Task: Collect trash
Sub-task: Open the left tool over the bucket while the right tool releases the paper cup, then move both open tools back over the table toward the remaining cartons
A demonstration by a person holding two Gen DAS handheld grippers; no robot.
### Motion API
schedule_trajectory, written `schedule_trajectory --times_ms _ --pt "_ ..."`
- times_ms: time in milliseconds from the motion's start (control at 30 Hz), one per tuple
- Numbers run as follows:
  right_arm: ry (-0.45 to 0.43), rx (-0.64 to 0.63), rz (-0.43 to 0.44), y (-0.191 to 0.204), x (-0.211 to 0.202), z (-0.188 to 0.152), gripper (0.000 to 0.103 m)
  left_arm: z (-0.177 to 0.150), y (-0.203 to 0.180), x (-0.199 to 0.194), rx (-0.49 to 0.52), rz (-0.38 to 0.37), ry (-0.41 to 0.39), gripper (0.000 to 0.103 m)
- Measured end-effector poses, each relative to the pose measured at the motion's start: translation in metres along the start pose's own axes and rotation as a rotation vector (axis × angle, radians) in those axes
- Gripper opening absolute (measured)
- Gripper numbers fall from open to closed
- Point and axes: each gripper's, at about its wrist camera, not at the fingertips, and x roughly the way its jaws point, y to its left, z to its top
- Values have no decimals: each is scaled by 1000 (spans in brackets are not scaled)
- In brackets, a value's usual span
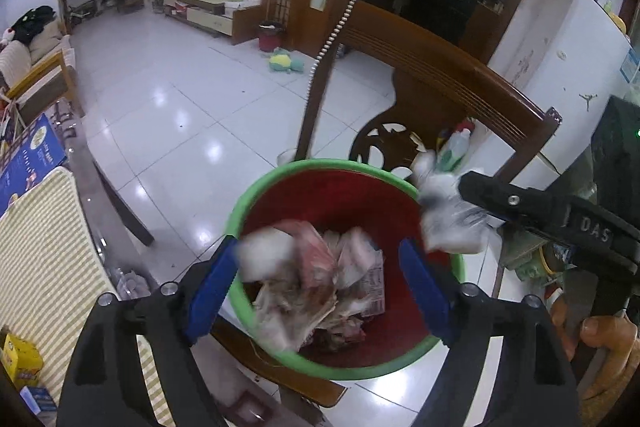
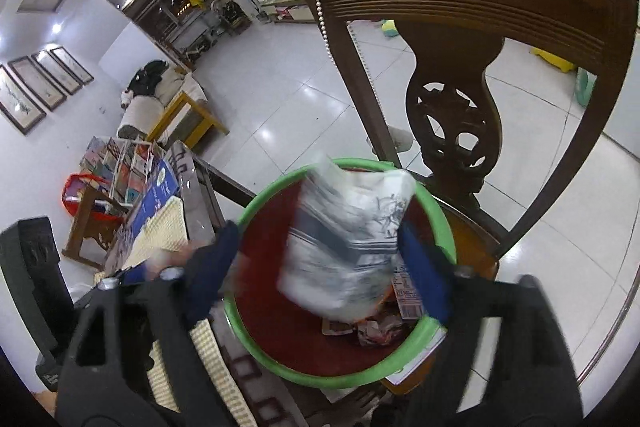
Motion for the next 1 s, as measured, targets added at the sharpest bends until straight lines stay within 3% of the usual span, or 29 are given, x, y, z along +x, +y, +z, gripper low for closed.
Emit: schedule_trajectory --times_ms 133,333,567,700,833,1000 --pt "9 2 16 8 4 -4 80 -9 32 -8 -61 52 1 78" --pt "59 -43 69 44 21 -18 80 -53 107 -45 -148 190 8 78" --pt "148 -101 108 92 48 -50 80 -123 194 -109 -11 451 76 78" --pt "173 -129 121 120 53 -69 80 -156 245 -139 28 547 137 78" --pt "182 -144 118 143 51 -91 80 -189 297 -155 37 555 227 82" --pt "194 -126 96 159 50 -119 80 -218 322 -147 154 470 343 82"
